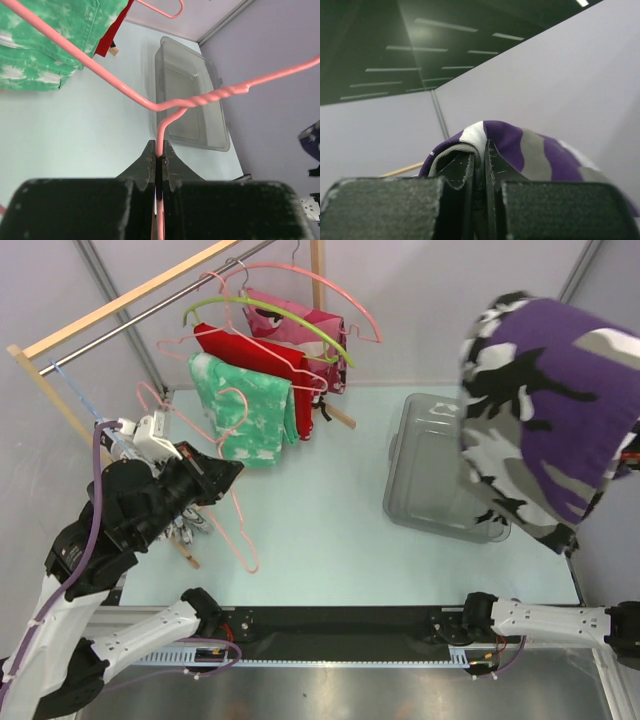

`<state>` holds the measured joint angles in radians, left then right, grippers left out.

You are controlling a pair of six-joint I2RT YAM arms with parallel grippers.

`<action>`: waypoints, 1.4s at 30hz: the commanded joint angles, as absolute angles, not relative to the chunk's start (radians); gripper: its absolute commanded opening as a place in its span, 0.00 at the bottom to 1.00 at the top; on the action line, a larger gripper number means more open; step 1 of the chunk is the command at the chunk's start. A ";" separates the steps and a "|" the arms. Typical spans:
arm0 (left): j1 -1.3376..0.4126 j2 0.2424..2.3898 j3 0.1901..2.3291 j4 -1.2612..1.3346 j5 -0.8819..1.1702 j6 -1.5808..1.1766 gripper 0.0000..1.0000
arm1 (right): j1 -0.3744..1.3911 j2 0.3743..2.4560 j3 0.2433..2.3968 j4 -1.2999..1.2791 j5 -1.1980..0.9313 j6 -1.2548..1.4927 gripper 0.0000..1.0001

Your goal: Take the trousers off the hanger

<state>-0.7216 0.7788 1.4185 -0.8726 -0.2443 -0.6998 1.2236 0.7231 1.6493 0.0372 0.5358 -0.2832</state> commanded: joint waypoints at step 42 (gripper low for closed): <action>-0.721 0.815 1.356 -0.549 0.143 -0.634 0.00 | 0.084 1.111 1.326 0.080 0.294 -0.198 0.00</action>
<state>-0.7216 0.8181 1.3556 -0.6018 0.1173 -0.6685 0.0826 1.1263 1.3464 -0.1375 0.3779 -0.1585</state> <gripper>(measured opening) 0.042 0.075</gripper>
